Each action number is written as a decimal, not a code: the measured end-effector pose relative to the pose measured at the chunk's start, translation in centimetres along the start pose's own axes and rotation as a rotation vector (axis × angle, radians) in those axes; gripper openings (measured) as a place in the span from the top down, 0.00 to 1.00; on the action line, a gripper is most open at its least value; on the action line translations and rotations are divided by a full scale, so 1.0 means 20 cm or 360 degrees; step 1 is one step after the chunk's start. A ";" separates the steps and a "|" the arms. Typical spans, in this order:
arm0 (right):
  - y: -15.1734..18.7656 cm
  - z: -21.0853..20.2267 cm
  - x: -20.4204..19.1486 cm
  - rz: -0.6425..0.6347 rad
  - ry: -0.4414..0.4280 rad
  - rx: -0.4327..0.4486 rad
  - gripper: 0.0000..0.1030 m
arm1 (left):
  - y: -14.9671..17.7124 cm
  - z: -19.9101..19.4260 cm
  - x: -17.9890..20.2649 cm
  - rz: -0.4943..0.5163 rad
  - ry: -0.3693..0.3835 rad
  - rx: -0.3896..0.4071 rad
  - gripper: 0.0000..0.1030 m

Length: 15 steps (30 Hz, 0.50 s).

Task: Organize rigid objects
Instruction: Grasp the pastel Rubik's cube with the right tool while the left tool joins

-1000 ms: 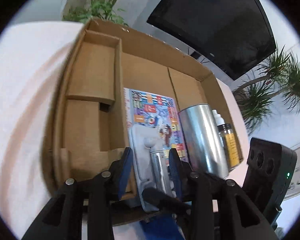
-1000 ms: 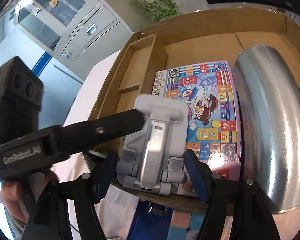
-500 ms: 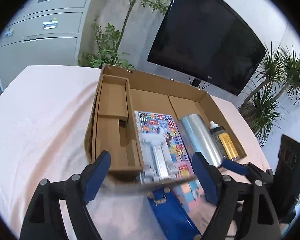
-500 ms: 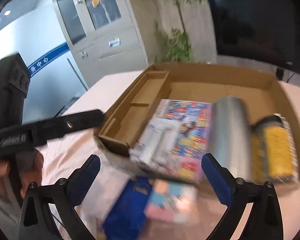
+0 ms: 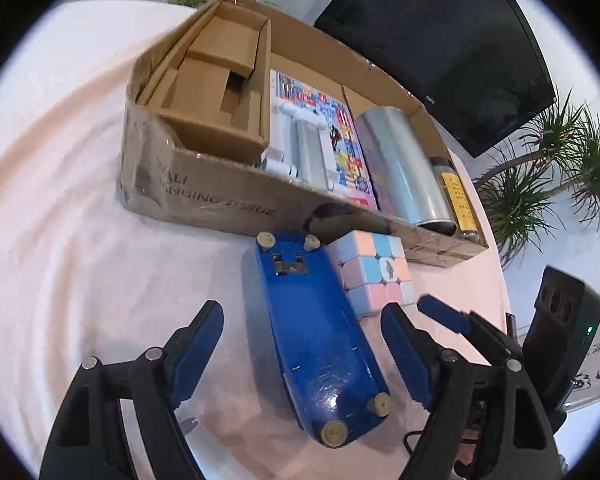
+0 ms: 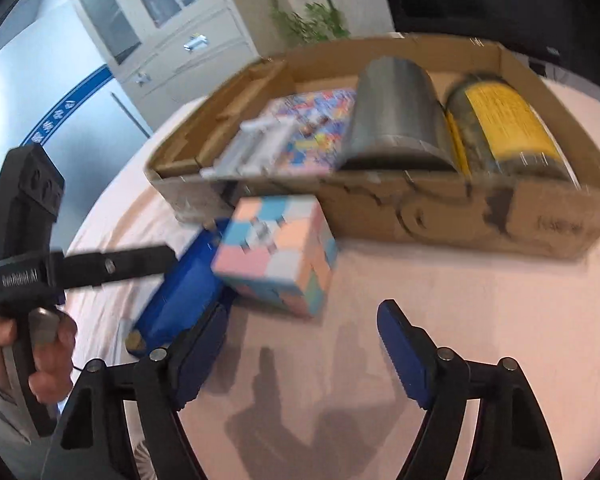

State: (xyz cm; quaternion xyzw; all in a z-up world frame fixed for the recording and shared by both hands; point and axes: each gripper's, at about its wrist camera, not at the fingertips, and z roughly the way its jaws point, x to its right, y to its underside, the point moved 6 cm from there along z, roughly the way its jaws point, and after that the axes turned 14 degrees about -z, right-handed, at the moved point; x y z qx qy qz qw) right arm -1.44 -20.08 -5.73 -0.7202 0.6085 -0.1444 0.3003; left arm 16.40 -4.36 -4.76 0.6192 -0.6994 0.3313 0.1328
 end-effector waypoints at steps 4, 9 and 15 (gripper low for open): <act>-0.05 0.07 -0.03 -0.0128 -0.0064 -0.0016 0.31 | -0.03 -0.02 0.13 0.0086 0.0058 0.0021 0.22; -0.06 0.08 -0.07 -0.0222 -0.0156 0.0011 0.34 | -0.03 0.15 0.27 0.0133 0.0105 -0.0153 0.26; -0.09 0.14 -0.07 -0.0311 -0.0203 -0.0004 0.48 | -0.01 0.31 0.28 0.0159 0.0024 -0.0227 0.45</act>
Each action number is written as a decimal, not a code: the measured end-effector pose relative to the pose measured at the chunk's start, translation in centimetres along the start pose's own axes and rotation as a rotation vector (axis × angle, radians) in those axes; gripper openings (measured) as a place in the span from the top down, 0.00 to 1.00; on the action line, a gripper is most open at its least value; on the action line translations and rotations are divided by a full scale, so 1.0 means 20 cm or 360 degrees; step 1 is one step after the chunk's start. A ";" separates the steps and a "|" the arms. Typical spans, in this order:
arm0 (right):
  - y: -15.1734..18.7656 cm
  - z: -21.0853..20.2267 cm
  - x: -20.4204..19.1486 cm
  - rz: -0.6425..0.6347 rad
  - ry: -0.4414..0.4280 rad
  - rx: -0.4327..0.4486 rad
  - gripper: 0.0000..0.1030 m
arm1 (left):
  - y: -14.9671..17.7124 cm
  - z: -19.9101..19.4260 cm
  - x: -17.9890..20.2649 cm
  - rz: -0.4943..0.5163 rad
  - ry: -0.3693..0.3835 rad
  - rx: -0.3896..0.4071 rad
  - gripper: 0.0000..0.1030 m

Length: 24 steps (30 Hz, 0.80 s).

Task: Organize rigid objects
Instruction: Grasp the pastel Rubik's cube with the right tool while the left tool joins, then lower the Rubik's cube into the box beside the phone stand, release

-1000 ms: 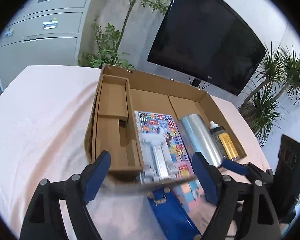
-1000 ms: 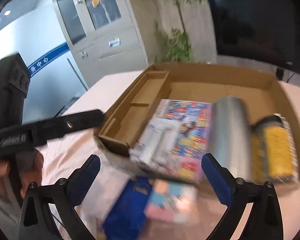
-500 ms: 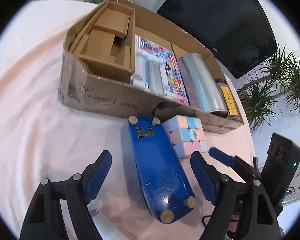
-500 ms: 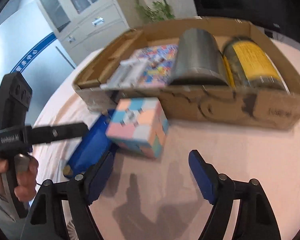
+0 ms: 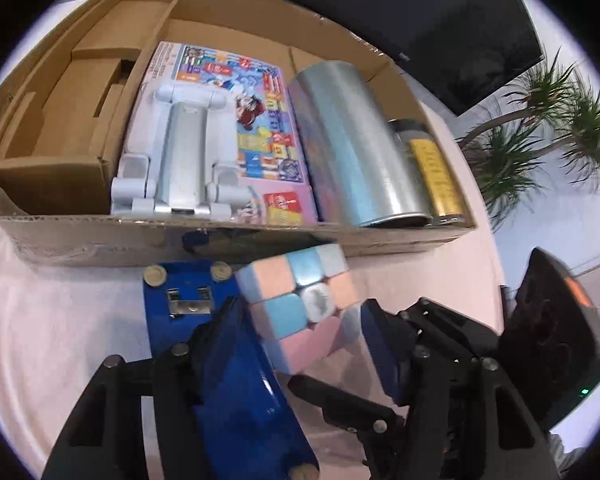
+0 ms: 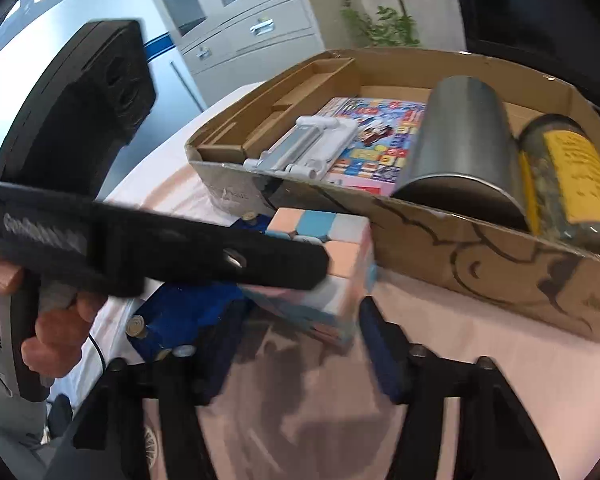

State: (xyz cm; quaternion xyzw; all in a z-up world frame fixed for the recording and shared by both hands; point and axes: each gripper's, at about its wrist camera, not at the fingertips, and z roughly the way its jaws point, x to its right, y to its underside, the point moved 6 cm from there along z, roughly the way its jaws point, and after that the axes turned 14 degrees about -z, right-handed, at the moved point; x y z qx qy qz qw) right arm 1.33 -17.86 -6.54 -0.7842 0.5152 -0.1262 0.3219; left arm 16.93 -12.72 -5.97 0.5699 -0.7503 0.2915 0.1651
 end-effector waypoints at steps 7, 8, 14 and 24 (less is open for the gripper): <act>0.00 -0.03 -0.02 -0.0063 0.0108 0.0001 0.61 | 0.03 -0.07 -0.03 -0.0032 0.0012 0.0033 0.62; 0.00 -0.05 -0.03 -0.0050 0.0107 0.0017 0.62 | 0.04 -0.09 -0.04 -0.0026 0.0006 0.0045 0.63; -0.05 -0.23 -0.11 -0.0076 0.0194 0.0132 0.63 | 0.09 -0.24 0.09 0.0048 0.0009 0.0180 0.63; -0.32 -0.47 -0.09 -0.0135 0.0252 0.0299 0.63 | -0.11 -0.47 0.26 0.0131 0.0060 0.0364 0.63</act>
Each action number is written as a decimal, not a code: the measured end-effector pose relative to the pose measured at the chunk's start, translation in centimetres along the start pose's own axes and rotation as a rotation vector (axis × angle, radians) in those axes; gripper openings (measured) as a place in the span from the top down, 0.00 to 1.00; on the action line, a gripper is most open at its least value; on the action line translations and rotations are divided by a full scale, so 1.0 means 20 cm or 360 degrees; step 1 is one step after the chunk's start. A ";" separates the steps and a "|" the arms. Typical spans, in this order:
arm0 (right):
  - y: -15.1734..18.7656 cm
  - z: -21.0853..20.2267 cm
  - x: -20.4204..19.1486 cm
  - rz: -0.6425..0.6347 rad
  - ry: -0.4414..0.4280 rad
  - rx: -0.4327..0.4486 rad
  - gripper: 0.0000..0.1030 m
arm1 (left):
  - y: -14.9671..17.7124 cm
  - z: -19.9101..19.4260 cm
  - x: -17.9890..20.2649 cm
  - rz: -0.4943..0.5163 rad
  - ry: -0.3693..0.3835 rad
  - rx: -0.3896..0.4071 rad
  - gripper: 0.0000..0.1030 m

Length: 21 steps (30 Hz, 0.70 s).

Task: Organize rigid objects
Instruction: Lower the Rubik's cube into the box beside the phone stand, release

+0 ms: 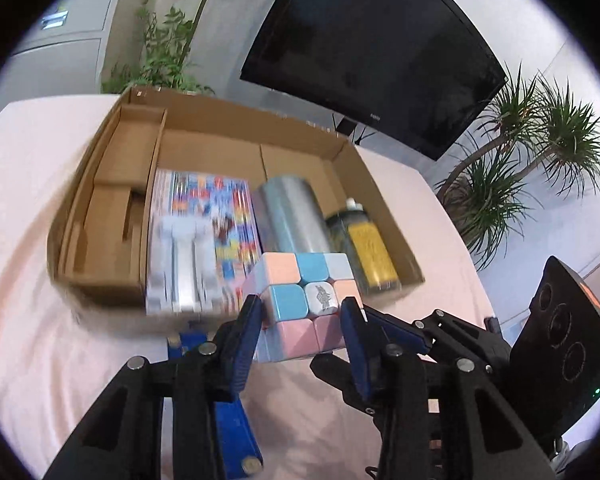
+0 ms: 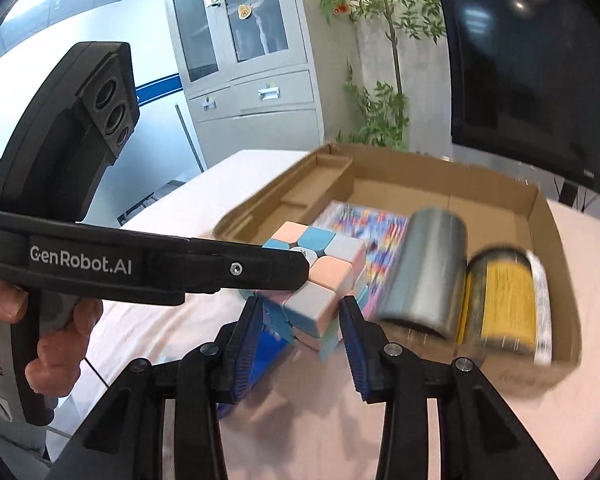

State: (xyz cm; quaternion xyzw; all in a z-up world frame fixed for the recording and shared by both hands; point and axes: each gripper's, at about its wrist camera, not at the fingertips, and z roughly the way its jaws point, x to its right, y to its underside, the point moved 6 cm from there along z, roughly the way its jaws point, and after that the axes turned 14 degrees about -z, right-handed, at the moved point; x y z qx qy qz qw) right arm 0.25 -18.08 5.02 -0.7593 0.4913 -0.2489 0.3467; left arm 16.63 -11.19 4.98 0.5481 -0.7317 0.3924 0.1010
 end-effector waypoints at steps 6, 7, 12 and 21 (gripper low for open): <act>-0.17 0.11 0.14 0.0011 -0.0008 -0.0004 0.62 | -0.23 0.10 -0.04 -0.0027 -0.0001 -0.0043 0.63; -0.18 0.16 0.17 0.0026 -0.0026 -0.0016 0.62 | -0.26 0.14 -0.06 -0.0038 -0.0011 -0.0060 0.63; -0.14 0.35 0.25 0.0098 -0.0067 -0.0107 0.62 | -0.27 0.27 -0.14 -0.0101 -0.0059 -0.0149 0.63; -0.01 0.44 0.26 0.0179 -0.0101 -0.0198 0.60 | -0.18 0.31 -0.15 -0.0073 -0.0117 -0.0189 0.63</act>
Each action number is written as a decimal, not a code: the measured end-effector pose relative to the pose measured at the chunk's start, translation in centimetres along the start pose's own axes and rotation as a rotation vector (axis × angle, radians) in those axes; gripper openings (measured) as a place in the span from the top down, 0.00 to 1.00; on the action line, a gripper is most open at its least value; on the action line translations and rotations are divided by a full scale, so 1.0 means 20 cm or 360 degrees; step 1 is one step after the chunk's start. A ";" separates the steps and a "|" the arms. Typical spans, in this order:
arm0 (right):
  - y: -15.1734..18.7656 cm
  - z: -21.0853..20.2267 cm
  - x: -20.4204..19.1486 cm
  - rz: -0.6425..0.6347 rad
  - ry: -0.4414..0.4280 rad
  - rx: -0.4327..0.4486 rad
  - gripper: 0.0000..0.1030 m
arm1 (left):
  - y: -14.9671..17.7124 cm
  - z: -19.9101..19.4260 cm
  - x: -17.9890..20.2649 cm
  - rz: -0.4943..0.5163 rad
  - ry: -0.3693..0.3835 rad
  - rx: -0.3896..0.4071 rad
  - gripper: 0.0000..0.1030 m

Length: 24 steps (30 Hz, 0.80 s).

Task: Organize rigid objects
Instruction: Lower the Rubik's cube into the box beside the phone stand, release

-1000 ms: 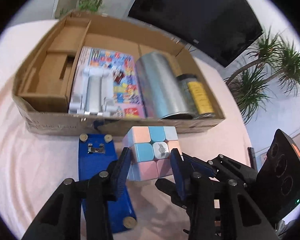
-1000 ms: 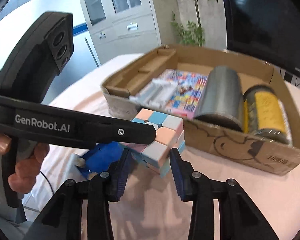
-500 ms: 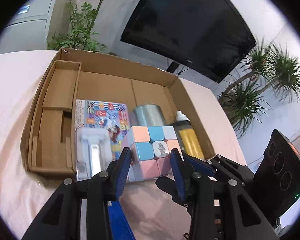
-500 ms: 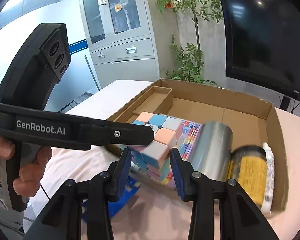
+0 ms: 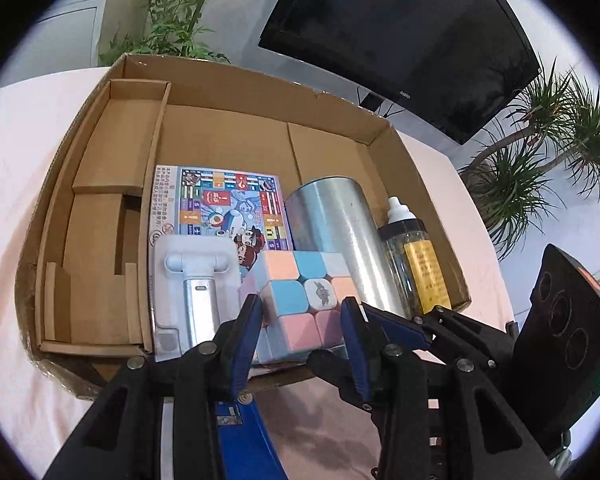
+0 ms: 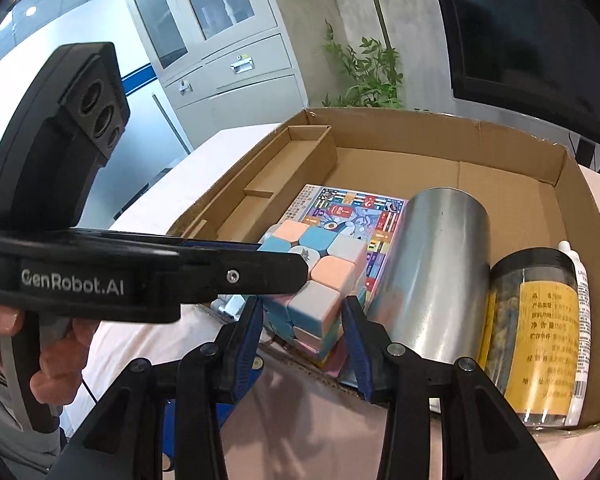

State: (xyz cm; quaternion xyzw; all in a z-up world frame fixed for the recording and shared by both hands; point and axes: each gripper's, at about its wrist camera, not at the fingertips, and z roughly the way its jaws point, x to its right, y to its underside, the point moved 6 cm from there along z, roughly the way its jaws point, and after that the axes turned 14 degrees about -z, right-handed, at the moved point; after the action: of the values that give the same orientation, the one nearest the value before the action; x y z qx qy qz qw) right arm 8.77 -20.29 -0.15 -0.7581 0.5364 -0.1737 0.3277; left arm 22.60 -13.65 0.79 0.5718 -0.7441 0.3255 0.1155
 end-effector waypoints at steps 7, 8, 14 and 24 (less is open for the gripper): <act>0.01 0.00 0.01 -0.0035 0.0059 -0.0074 0.59 | 0.02 0.02 0.00 -0.0066 0.0048 -0.0061 0.63; 0.01 0.00 0.01 -0.0031 0.0057 -0.0077 0.58 | 0.02 0.03 -0.01 -0.0080 0.0048 -0.0073 0.63; 0.01 0.00 -0.02 -0.0052 0.0050 -0.0112 0.52 | 0.06 0.05 -0.04 -0.0080 0.0021 -0.0092 0.62; 0.05 0.02 -0.07 -0.0030 0.0001 -0.0133 0.46 | 0.10 0.00 -0.04 -0.0034 -0.0006 -0.0064 0.62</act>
State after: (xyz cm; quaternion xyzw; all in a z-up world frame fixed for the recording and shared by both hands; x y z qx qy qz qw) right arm 7.75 -18.99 -0.99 -0.7760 0.5362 -0.1543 0.2939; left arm 21.05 -12.81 -0.32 0.5779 -0.7446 0.3081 0.1288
